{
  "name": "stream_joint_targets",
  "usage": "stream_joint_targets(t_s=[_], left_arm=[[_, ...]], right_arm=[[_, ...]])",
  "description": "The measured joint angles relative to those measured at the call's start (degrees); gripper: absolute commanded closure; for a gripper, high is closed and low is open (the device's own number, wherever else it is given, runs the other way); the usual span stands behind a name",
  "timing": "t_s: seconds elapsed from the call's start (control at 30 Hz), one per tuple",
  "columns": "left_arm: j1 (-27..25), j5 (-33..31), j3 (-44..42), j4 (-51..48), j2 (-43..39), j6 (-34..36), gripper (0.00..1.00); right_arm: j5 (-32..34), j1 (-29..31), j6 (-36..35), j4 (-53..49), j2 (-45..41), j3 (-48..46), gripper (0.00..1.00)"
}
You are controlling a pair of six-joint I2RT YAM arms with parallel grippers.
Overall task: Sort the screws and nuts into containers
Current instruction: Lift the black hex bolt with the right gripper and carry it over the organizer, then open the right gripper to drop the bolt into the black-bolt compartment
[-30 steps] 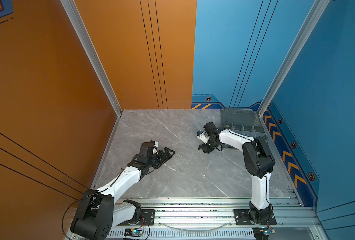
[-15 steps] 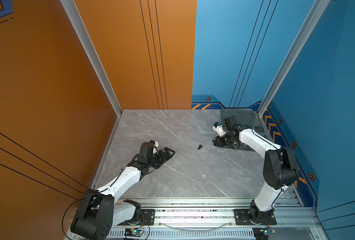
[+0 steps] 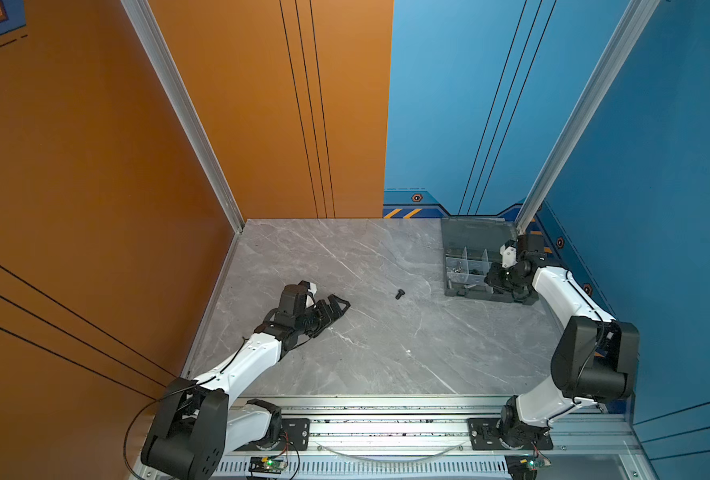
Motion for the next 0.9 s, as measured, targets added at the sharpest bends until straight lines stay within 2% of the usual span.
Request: stream_joint_targets(t_s=[0.2, 0.43, 0.9], left_arm=[[0.09, 0.00, 0.00, 0.07, 0.02, 0.00, 0.02], [0.09, 0.04, 0.00, 0.15, 0.33, 0.00, 0.02], [0.35, 0.04, 0.00, 0.15, 0.33, 0.00, 0.02]], right_arm=[[2.47, -3.04, 5.51, 0.11, 2.23, -0.02, 1.00], [3.61, -3.93, 9.94, 0.66, 6.69, 0.15, 1.00], [3.76, -4.59, 11.45, 2.47, 11.45, 2.84, 1.00]])
